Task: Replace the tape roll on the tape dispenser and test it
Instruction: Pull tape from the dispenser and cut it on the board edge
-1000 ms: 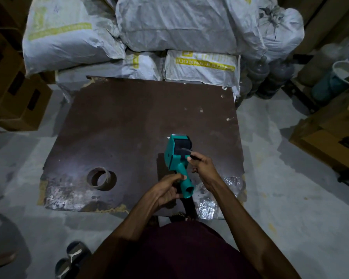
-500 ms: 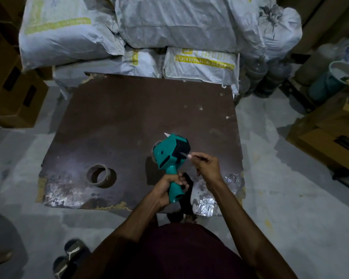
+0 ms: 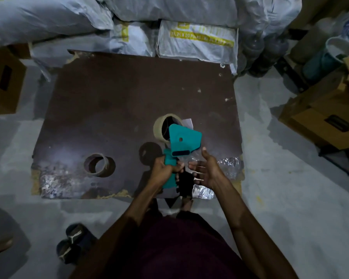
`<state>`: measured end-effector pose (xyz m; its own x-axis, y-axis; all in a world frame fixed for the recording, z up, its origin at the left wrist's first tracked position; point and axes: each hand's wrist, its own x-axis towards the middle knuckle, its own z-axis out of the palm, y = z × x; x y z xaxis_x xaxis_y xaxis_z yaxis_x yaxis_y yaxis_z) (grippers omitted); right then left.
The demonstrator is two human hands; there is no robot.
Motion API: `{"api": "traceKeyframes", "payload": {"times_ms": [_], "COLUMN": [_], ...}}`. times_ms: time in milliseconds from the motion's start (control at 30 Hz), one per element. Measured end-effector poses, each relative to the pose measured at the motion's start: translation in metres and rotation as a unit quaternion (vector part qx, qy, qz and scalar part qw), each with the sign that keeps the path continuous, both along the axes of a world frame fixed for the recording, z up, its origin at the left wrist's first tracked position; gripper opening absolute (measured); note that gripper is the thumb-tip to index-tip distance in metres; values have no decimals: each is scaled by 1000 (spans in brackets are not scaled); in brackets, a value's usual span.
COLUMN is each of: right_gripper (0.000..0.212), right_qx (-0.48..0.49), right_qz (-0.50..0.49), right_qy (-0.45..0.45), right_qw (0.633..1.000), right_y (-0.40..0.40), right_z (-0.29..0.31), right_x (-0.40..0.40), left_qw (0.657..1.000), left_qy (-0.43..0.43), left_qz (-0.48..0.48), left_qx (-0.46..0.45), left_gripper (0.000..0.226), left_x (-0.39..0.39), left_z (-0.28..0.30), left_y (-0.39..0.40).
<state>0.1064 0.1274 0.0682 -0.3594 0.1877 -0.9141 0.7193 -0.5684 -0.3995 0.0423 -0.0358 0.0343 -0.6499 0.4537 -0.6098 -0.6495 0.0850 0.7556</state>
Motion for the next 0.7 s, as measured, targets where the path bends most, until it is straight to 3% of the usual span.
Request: {"api": "traceKeyframes", "payload": {"times_ms": [167, 267, 367, 567, 700], "right_gripper": [71, 45, 16, 17, 17], "right_qx": [-39, -58, -15, 116, 156], "right_qz": [-60, -80, -72, 15, 59], "right_qy": [-29, -16, -4, 52, 91], "right_qw": [997, 995, 997, 992, 982], "right_y": [-7, -5, 4, 48, 85], "right_z": [-15, -19, -19, -31, -38], "right_x": [16, 20, 20, 29, 52], "left_qw": [999, 997, 993, 983, 985], "left_qy": [31, 68, 98, 154, 125], "left_qz": [10, -6, -15, 5, 7], "left_qx": [-23, -42, -59, -96, -117], "left_gripper": [17, 17, 17, 10, 8], "left_x": [11, 19, 30, 62, 105], "left_z": [-5, -3, 0, 4, -1], "left_y": [2, 3, 5, 20, 43]}}
